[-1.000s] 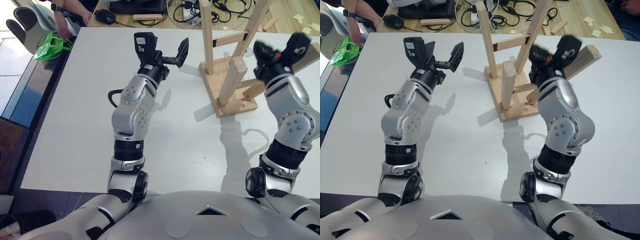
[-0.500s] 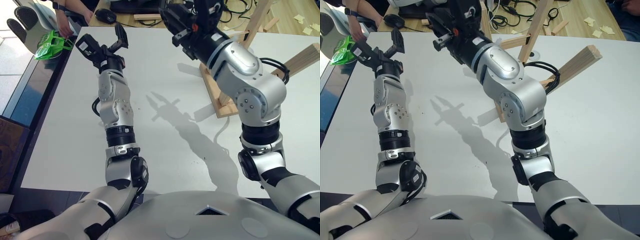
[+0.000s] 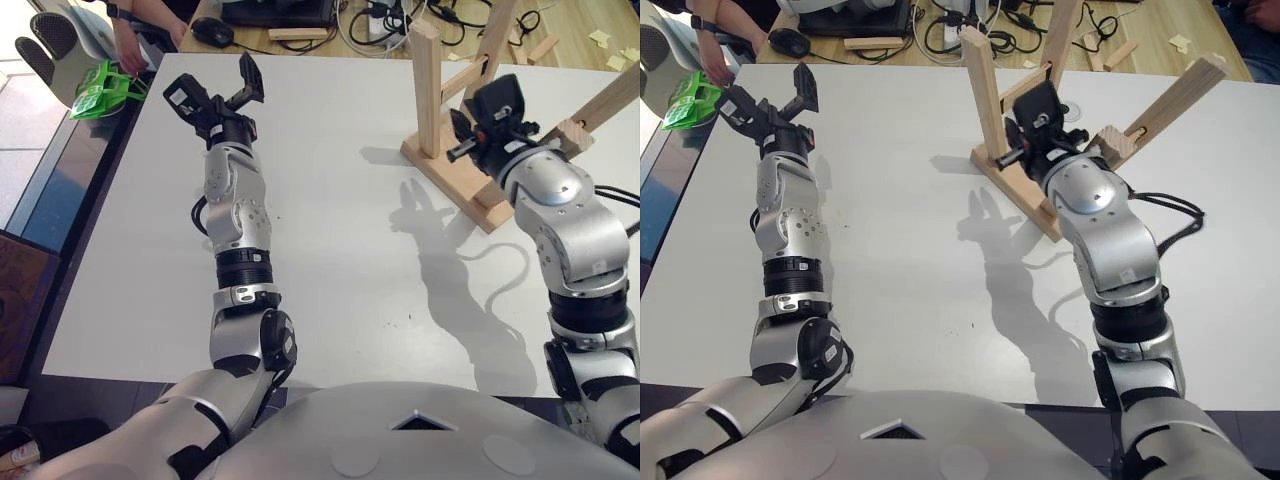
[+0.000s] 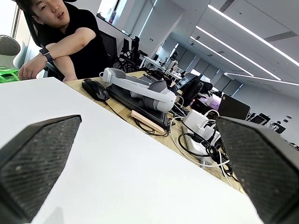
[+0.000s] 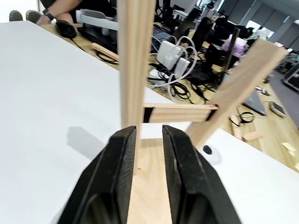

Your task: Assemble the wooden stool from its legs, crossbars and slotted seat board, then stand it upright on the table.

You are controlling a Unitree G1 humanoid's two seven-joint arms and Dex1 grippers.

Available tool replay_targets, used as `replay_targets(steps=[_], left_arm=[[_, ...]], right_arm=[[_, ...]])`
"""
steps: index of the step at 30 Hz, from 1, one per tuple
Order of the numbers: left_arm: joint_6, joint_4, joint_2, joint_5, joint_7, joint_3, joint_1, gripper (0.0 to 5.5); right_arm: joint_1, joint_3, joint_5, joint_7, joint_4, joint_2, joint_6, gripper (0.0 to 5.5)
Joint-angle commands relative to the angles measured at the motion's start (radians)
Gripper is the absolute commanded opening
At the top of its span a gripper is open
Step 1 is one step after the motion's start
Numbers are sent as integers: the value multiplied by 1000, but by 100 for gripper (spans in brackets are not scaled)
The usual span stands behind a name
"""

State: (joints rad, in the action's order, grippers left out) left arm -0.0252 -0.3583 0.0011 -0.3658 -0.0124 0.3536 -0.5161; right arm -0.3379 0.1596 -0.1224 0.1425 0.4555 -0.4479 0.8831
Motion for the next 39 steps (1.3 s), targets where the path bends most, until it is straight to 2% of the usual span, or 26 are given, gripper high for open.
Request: replay_targets(steps=[1, 7, 13, 18, 22, 27, 33, 36, 39], left_arm=[[-1, 3, 13, -1, 0, 0, 8, 540], [-2, 18, 17, 9, 9, -13, 23, 540], [-8, 24, 18, 14, 10, -24, 29, 540], [-40, 89, 1, 12, 24, -66, 38, 540], [-60, 135, -28, 15, 12, -99, 64, 540], [-75, 144, -33, 5, -2, -98, 63, 540], [-76, 140, -35, 7, -8, -98, 62, 540], [-76, 143, -34, 7, -12, -95, 64, 540], [-74, 144, -28, 8, -16, -90, 65, 540]], right_arm=[[93, -93, 73, -14, 20, -69, -55, 103], [195, -182, 163, 6, -63, -161, -179, 103], [265, -200, 212, 3, -153, -160, -238, 103], [180, -117, 203, 32, -190, -81, -372, 103], [139, -37, 179, 115, -199, -37, -299, 103], [110, -5, 124, 220, -190, -14, -258, 103], [111, 15, 61, 341, -189, -2, -334, 103], [98, -3, 42, 381, -163, 4, -432, 103], [-25, -118, 57, 265, -125, 61, -686, 103]])
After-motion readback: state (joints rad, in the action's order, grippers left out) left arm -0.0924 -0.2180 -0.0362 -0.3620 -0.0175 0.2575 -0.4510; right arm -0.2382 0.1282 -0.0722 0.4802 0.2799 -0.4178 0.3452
